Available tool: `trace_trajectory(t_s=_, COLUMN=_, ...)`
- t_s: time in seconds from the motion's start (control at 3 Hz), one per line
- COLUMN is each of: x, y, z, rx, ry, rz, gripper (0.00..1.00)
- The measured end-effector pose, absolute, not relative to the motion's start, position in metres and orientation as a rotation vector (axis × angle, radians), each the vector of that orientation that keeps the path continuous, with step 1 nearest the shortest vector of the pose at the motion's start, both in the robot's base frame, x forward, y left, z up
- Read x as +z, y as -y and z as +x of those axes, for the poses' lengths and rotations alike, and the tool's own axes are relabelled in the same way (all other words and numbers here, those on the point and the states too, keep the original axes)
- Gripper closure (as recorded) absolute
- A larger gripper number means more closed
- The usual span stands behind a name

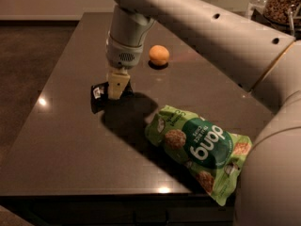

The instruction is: Move rxbar chocolate near orange

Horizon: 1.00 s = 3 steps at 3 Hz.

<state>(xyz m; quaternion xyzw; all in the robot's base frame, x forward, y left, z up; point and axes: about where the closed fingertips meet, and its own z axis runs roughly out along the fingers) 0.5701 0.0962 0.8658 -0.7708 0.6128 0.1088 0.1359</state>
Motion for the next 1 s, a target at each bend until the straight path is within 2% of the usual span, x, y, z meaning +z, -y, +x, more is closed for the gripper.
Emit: trace_trajectory(t_s=1.0, x=0.915, y=-0.012, z=0.634, rx=0.117, ry=-1.960, rz=-2.016, gripper=1.00)
